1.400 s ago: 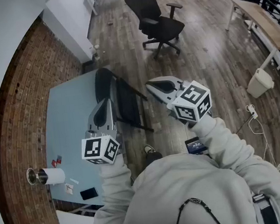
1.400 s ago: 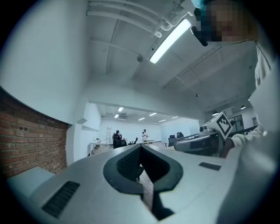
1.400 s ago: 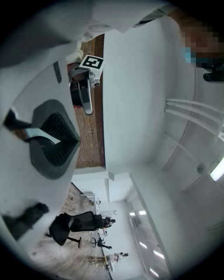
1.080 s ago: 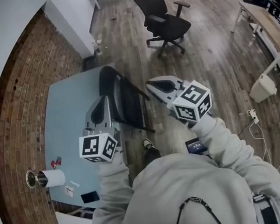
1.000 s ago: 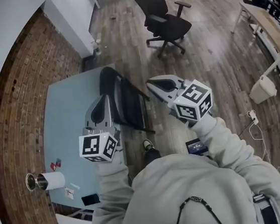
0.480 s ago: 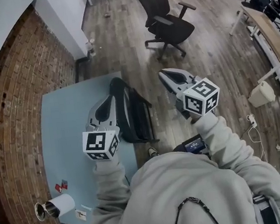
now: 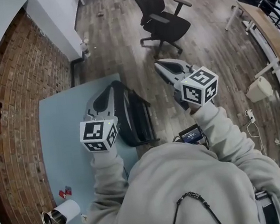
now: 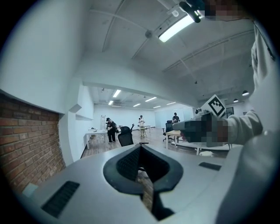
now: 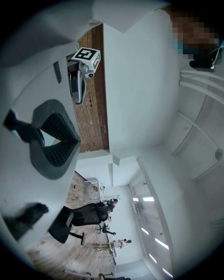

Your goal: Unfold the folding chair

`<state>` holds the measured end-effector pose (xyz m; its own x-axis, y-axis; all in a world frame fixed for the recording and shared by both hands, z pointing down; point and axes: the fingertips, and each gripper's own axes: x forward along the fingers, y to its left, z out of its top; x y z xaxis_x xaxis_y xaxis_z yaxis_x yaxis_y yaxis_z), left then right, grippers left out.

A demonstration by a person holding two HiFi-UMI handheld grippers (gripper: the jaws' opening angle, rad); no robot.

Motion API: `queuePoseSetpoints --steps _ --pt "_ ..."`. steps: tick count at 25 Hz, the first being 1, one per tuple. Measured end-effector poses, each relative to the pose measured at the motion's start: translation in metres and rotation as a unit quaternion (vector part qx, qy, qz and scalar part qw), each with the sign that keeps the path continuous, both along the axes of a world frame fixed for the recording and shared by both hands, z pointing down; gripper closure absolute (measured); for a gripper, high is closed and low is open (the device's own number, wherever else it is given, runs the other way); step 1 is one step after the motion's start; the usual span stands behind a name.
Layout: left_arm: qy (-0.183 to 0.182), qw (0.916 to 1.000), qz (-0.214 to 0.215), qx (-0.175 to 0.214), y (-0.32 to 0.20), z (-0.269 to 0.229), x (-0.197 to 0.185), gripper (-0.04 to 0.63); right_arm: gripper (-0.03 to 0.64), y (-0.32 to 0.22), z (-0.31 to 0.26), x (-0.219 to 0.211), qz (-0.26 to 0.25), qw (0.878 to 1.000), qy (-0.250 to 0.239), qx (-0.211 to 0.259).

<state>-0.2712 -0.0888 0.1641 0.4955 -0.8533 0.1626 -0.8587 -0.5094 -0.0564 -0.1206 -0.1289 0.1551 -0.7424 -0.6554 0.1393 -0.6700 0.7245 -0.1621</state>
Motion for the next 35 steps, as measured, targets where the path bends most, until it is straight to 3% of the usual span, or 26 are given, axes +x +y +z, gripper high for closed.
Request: queuePoseSetpoints --steps 4,7,8,9,11,14,17,20,24,26,29,30,31,33,35 --pt "0.016 0.9973 -0.026 -0.066 -0.012 0.046 -0.018 0.591 0.609 -0.016 0.037 -0.02 -0.008 0.999 0.022 -0.039" --pt "0.04 0.9895 -0.061 -0.125 -0.022 0.096 -0.042 0.591 0.607 -0.031 0.091 -0.04 -0.014 0.994 0.051 -0.093" --pt "0.045 0.9858 -0.069 -0.147 -0.021 0.115 -0.048 0.55 0.606 -0.03 0.115 -0.047 -0.021 0.991 0.062 -0.118" --pt "0.046 0.9817 -0.074 -0.169 -0.02 0.134 -0.053 0.455 0.6 -0.026 0.142 -0.053 -0.03 0.986 0.074 -0.144" --pt "0.035 0.974 -0.085 -0.207 -0.023 0.171 -0.06 0.344 0.5 -0.022 0.198 -0.062 -0.042 0.975 0.099 -0.193" --pt "0.014 0.9582 -0.094 -0.27 -0.032 0.237 -0.066 0.25 0.419 -0.017 0.296 -0.079 -0.056 0.947 0.111 -0.294" --pt "0.03 0.9338 -0.095 -0.344 -0.033 0.298 -0.066 0.235 0.361 0.011 0.397 -0.108 -0.082 0.898 0.108 -0.419" --pt "0.04 0.9267 -0.102 -0.359 -0.03 0.321 -0.067 0.232 0.342 0.038 0.473 -0.121 -0.076 0.864 0.162 -0.47" --pt "0.048 0.9177 -0.087 -0.385 -0.022 0.342 -0.07 0.232 0.327 0.038 0.536 -0.14 -0.039 0.842 0.191 -0.503" --pt "0.038 0.9143 -0.077 -0.396 -0.021 0.35 -0.07 0.232 0.327 0.035 0.557 -0.144 -0.012 0.829 0.192 -0.526" --pt "0.019 0.914 -0.089 -0.395 -0.025 0.351 -0.076 0.235 0.327 0.034 0.573 -0.15 0.025 0.803 0.153 -0.576" --pt "0.014 0.9114 -0.084 -0.403 -0.024 0.353 -0.074 0.239 0.327 0.032 0.577 -0.153 0.027 0.802 0.149 -0.577" --pt "0.014 0.9074 -0.07 -0.414 -0.023 0.356 -0.069 0.284 0.327 0.027 0.582 -0.155 0.025 0.808 0.152 -0.569" --pt "0.023 0.8995 -0.043 -0.434 -0.02 0.358 -0.058 0.43 0.327 0.018 0.591 -0.161 0.024 0.816 0.156 -0.556" --pt "0.035 0.8952 -0.043 -0.442 -0.019 0.358 -0.058 0.453 0.328 0.019 0.598 -0.171 0.025 0.811 0.137 -0.567"
